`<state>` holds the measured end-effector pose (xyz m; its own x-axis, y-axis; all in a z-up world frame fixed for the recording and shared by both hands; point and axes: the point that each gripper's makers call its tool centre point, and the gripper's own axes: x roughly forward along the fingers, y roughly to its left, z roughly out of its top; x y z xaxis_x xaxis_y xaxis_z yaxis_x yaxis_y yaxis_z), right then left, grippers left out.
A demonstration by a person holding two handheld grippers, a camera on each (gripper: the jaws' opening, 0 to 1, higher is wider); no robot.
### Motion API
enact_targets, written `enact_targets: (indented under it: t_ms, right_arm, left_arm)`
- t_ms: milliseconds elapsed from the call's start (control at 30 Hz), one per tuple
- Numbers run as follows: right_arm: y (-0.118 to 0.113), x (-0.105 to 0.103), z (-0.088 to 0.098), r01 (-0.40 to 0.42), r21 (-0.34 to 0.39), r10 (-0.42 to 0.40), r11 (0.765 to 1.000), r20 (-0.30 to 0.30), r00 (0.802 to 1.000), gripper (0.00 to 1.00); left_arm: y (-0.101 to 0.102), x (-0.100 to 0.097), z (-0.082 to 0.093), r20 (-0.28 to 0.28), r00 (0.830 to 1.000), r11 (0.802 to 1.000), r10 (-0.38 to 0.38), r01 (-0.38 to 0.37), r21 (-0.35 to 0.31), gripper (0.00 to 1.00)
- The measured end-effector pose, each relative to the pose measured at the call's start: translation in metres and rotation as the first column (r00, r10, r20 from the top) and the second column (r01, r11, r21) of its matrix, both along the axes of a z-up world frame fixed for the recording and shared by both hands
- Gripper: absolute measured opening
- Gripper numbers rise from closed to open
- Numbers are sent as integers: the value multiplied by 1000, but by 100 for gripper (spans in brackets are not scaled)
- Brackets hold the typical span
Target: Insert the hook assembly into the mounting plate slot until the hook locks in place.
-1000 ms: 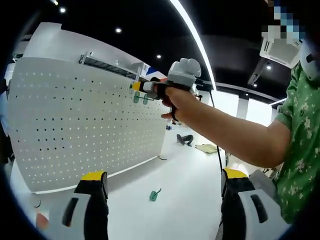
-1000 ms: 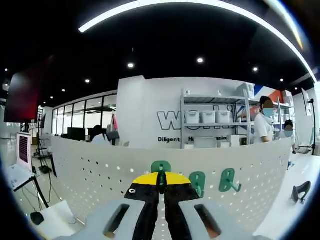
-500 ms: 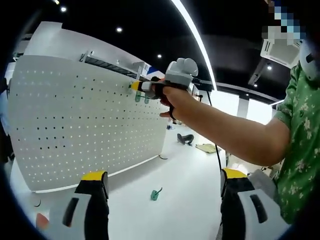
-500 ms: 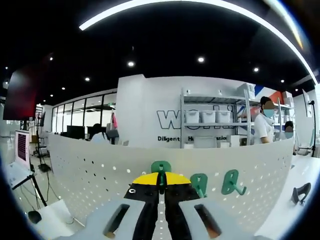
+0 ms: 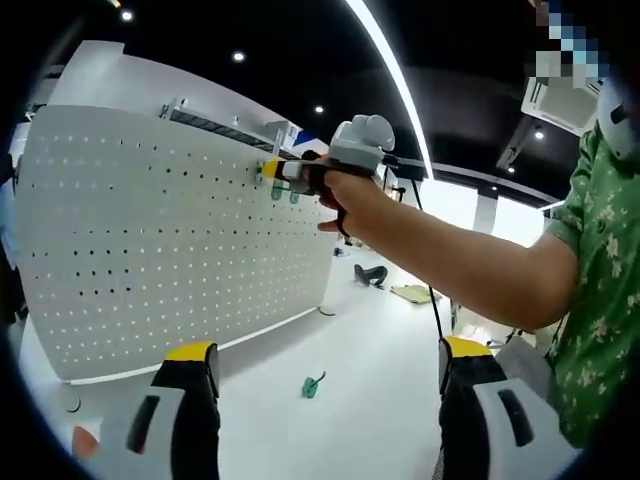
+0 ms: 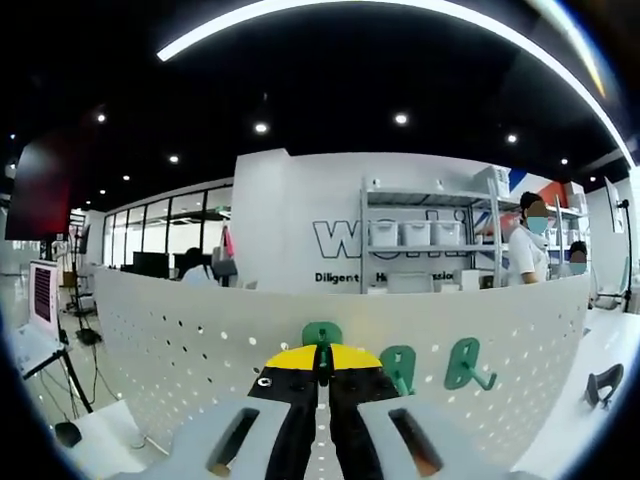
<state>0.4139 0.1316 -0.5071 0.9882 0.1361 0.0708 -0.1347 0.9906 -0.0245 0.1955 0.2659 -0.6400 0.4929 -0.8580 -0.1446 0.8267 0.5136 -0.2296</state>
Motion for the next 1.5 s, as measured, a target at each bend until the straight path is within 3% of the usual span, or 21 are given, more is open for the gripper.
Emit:
enact_targets:
  t_ms: [400, 1500]
  right_arm:
    - [-1, 1, -3, 8, 6, -8, 1000, 0, 1000, 1]
    - [-3, 2, -8, 9, 49, -14, 999, 88, 996, 0]
  left_arm:
    - [0, 0, -2, -2, 1000, 1000, -8, 8, 3, 91]
    - [0, 0, -6, -9, 1000, 1000, -20, 20, 15, 89]
